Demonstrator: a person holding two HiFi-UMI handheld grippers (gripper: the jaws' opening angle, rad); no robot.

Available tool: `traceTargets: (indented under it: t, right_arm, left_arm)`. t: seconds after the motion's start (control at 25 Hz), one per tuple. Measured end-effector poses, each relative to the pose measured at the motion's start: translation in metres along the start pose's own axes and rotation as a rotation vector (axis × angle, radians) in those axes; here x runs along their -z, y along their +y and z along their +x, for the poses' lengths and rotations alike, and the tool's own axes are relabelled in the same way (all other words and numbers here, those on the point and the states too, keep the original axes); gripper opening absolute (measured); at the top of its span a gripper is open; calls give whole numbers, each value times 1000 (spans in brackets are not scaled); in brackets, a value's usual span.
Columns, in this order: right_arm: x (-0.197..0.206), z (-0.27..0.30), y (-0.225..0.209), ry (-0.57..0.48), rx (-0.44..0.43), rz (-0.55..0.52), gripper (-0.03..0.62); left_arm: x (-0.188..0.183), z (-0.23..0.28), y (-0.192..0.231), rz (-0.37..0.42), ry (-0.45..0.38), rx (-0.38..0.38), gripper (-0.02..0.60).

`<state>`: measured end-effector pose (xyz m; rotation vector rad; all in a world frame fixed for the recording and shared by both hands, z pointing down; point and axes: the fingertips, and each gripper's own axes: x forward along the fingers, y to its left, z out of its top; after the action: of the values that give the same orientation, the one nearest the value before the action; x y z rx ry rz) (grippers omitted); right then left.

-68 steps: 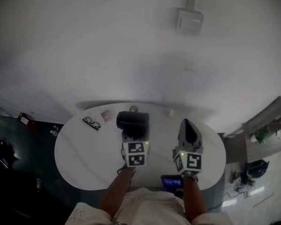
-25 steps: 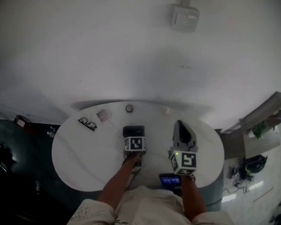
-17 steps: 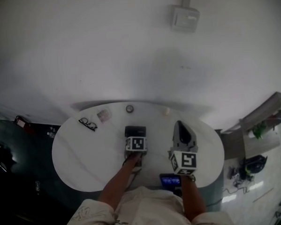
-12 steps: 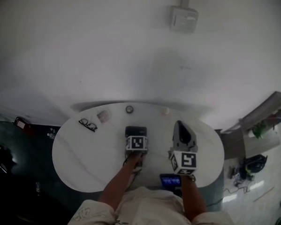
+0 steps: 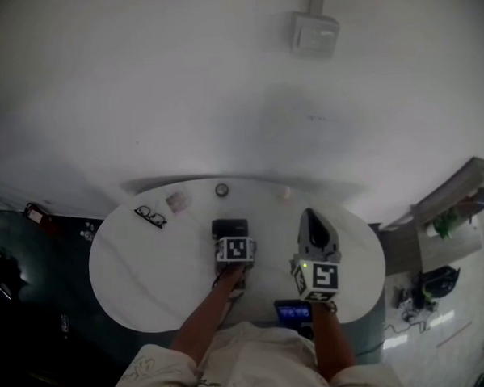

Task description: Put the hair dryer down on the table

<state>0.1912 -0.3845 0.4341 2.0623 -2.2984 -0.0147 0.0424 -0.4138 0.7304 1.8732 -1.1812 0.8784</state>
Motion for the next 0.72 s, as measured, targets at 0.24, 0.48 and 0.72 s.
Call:
traceTargets:
  t: [0.24, 0.48, 0.72]
  right_arm:
    - [1, 1, 1, 2, -2, 5, 5]
    - [4, 1, 4, 8, -12, 4, 5]
    - [2, 0, 4, 3, -15, 3, 5]
  left_arm:
    - [6, 0, 4, -20, 30, -10, 438]
    - [-2, 3, -4, -38, -13, 16, 527]
    - [7, 2, -20, -116, 8, 98, 568]
